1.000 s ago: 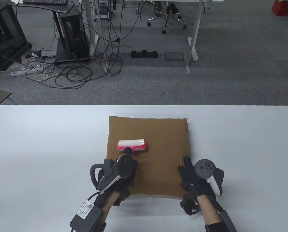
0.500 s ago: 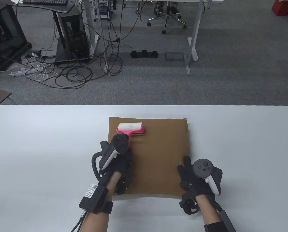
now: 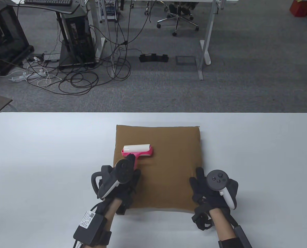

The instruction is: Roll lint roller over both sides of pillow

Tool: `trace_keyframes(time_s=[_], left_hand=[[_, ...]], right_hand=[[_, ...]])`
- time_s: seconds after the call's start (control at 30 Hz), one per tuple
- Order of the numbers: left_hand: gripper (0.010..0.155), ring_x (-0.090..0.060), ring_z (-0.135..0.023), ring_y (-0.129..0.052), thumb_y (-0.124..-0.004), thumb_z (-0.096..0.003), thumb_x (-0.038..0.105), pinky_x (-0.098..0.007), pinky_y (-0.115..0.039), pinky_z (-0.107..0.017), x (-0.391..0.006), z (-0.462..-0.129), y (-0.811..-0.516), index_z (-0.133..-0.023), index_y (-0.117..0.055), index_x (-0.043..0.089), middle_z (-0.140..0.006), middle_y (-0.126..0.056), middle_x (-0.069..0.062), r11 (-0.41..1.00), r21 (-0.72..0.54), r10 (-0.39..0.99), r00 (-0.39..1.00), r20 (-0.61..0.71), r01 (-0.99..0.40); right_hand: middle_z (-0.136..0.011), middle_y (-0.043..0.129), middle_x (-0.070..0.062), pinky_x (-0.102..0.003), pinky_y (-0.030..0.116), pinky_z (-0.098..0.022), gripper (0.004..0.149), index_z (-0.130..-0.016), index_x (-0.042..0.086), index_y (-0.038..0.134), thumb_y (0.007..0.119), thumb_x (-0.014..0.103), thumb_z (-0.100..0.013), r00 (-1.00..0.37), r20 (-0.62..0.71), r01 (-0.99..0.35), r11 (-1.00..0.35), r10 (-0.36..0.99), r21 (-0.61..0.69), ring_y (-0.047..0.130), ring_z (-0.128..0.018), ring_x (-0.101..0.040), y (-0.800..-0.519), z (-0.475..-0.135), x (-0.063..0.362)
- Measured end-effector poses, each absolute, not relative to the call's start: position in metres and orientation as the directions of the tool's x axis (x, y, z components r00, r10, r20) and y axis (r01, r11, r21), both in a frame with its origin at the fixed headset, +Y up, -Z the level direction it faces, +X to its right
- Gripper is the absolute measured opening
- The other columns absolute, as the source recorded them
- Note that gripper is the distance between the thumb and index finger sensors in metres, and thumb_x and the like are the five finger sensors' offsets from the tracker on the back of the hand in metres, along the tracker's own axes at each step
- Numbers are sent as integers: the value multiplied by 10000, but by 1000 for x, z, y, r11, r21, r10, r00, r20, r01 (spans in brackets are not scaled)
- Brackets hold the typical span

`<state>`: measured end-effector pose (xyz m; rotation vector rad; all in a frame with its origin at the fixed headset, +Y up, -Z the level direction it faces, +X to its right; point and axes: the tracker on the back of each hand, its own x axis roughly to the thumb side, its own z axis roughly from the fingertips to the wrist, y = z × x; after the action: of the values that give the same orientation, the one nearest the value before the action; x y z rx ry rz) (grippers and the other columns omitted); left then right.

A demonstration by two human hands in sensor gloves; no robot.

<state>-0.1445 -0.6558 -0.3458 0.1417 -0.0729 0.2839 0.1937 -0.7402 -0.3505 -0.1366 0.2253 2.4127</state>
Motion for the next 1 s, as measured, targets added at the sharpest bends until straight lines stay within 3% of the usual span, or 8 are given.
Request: trace_keyframes(time_s=[0.2,0.67,0.77,0.87,1.0], left_hand=[[640,-95,91,-906,-900,-441,476,-461,-898,-143,-161,-320,-655,-955,-759,122,-289,-1073,-59,937,103,322,940,113,-333],[576,-94,146,-900,-889,-441,452,-439,-905,-104,-201,-265,-651,-858,-864,56,-167,-1071,-60,901,64,402,879,255,-430],[576,-93,126,-909,-851,-463,442,-438,-905,-121,-209,-263,-641,-871,-851,36,-194,-1070,-64,838,103,501,831,244,-536],[587,-87,95,-923,-786,-494,451,-436,-907,-147,-213,-273,-638,-904,-807,32,-247,-1076,-48,774,164,574,787,228,-612],[589,-96,26,-954,-742,-518,458,-448,-903,-201,-212,-298,-657,-960,-746,68,-339,-1073,-53,547,181,796,575,192,-818]], right_hand=[[-1142,334,-382,-713,569,-565,657,-1138,219,247,548,485,-618,-744,-162,-666,-739,649,98,642,-886,-583,-735,-344,195],[-1147,217,-373,-738,514,-576,690,-1140,182,233,555,492,-615,-764,-132,-636,-771,631,-4,486,-962,-584,-715,-329,198],[-1163,209,-320,-731,509,-584,700,-1140,154,244,560,490,-613,-784,-104,-609,-791,612,-58,411,-994,-557,-706,-326,197],[-1171,250,-292,-695,566,-568,718,-1135,91,284,573,484,-609,-799,-49,-592,-797,600,-120,486,-971,-555,-696,-321,190],[-1159,357,-320,-622,648,-521,734,-1134,72,353,632,491,-600,-834,4,-541,-815,552,-206,631,-896,-532,-680,-309,176]])
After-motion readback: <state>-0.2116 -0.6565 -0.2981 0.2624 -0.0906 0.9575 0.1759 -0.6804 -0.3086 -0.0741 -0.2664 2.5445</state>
